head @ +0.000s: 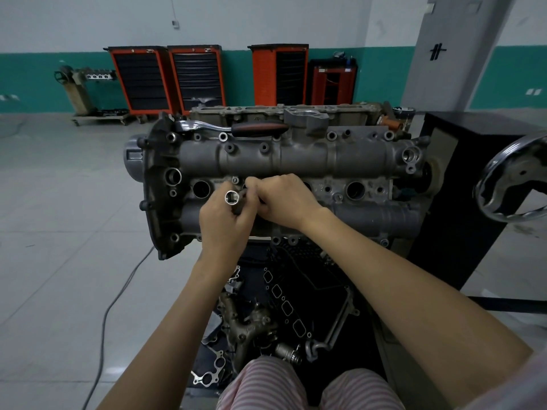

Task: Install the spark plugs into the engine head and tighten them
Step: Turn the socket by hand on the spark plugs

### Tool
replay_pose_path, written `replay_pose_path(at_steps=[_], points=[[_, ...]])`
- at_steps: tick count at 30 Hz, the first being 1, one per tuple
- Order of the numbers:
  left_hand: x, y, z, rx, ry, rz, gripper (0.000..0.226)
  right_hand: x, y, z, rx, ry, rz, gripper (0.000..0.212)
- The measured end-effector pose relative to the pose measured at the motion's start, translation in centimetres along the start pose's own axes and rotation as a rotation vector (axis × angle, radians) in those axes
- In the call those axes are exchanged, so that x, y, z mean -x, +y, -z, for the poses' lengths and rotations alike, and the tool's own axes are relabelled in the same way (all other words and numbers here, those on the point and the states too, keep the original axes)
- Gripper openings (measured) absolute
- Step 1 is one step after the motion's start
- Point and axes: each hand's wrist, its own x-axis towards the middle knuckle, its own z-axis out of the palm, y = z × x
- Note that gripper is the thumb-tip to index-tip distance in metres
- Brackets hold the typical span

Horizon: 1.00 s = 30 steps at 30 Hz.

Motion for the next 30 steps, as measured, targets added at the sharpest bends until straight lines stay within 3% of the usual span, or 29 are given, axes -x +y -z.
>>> replay_pose_path(at_steps=[4,10,15,21,30], points=[[-0.07,-0.02,-0.15,-0.054,0.011,-0.03,0.047,0.18,-0.04,0.09,0.009,0.058,0.021,0.012],[0.35,-0.59,-0.27,0.065,0.015,0.006,0.031,-0.2,0.34,-0.32,0.016,-0.058,-0.022,0.026],[0.5,-0.7,-0.23,0.099,0.039,0.013,0.024,-0.26,0.2,-0.15,0.008,-0.066,0.035,0.018],[0.15,-0.59,-0.44,0.015,0.047,0.01,0.046,0.09,-0.03,-0.02,-0.014,-0.005,0.015,0.015],[0.46,-0.51,-0.27,0.039,0.003,-0.008,0.036,-0.11,0.42,-0.69,0.043,-0.013,0.0,0.025]])
